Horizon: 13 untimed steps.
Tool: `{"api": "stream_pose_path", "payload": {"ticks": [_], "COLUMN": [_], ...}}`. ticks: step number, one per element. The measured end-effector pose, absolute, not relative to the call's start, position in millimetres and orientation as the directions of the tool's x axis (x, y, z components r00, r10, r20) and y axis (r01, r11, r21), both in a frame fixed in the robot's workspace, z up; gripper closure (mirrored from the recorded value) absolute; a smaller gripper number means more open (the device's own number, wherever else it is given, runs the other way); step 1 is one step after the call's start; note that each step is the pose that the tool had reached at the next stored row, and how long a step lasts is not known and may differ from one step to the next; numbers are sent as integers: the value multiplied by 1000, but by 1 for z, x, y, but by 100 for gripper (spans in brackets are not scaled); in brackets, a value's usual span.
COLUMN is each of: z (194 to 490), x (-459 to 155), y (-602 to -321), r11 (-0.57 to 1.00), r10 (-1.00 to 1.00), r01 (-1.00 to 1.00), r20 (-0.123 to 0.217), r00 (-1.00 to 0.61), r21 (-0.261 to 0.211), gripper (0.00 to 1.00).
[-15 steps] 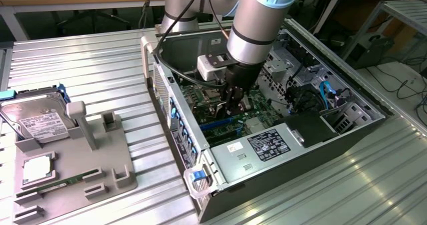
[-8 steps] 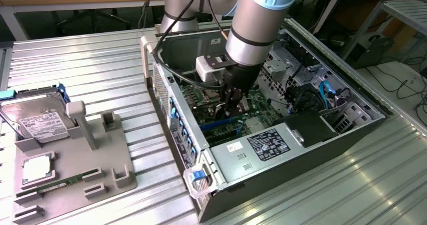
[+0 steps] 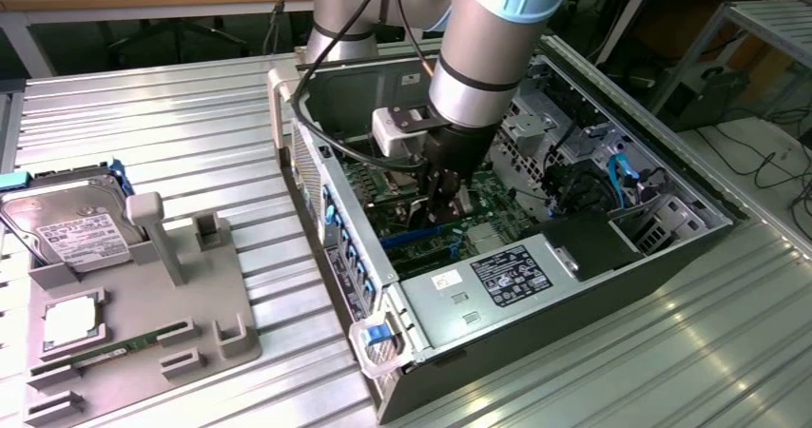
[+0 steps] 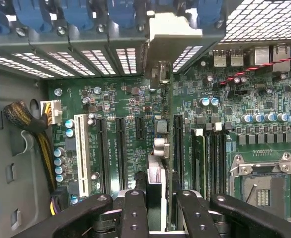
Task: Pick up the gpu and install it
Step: 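Insert the gpu into the slot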
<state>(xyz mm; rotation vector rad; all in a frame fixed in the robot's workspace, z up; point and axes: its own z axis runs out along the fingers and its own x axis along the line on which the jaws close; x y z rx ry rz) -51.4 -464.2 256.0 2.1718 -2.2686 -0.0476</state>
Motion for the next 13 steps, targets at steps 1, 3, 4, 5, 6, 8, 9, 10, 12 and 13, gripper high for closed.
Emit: {"api": "stream_pose_path", "payload": {"ticks": [1,3,4,5,6,8,9,10,12,13], "z": [256,256,256,255,255,255,254,254,253,253], "x": [-51,-51,-52,-52,-52,-54,-54,-54,-54,-54], "y": [-465,-468,-468,-468,-468,-468,-465,-465,-465,-465], "r11": [43,43,43,44,44,45,47,47,47,47], "r10": [-999,-999,-999,-999,-999,-999,-999,-999,-999,-999], "r01": [-999,-999,-999,-999,-999,-999,-999,-999,-999,-999], "r20": [-20,-21,-20,-20,-20,-20,-20,-20,-20,-20], "r00": [-44,-44,-44,-44,-44,-46,-47,-48,-48,-48], "r21": [22,22,22,22,22,22,22,23,23,23], "gripper": [73,73,73,73,73,73,73,73,73,73]}}
